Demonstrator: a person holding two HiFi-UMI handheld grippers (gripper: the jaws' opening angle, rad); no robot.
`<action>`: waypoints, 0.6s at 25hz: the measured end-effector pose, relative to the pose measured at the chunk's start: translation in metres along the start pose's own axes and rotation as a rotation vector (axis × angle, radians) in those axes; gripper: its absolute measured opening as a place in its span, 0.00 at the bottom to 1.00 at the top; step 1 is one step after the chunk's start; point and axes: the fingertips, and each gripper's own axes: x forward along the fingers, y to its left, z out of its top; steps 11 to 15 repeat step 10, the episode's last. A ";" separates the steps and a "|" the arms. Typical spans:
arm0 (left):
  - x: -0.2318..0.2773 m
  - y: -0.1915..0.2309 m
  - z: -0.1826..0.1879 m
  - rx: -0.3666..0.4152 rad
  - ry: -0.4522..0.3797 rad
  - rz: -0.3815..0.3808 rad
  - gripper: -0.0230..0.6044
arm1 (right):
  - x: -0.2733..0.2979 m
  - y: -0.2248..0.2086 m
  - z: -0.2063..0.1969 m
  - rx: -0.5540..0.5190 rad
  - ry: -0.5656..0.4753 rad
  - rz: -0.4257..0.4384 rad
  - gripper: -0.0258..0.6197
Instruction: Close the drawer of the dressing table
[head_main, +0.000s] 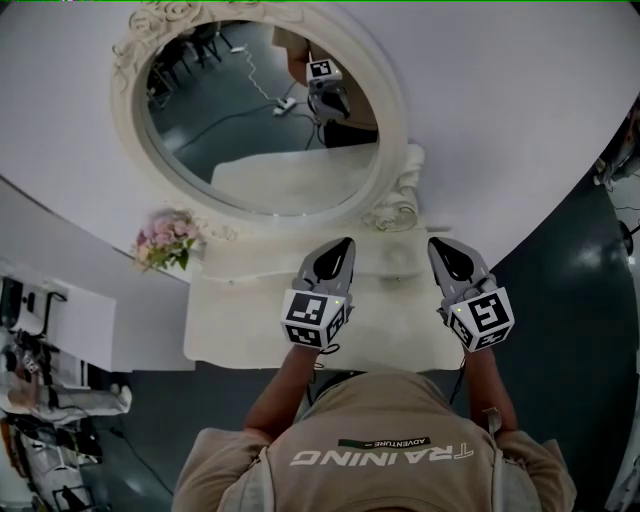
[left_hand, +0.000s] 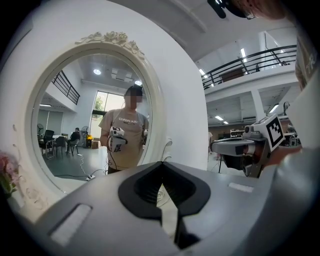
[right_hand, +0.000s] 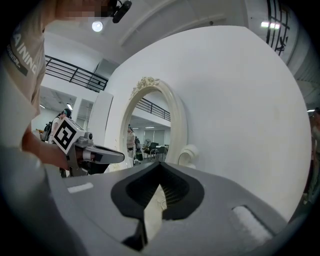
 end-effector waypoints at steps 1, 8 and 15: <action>0.000 0.000 -0.001 -0.002 0.003 0.002 0.07 | -0.001 -0.001 0.000 0.000 -0.001 -0.002 0.04; 0.000 0.001 -0.002 -0.009 0.004 -0.001 0.07 | -0.005 -0.009 0.004 -0.013 -0.027 -0.052 0.04; 0.001 0.003 0.002 -0.008 -0.004 -0.002 0.07 | -0.007 -0.011 0.009 -0.028 -0.045 -0.072 0.04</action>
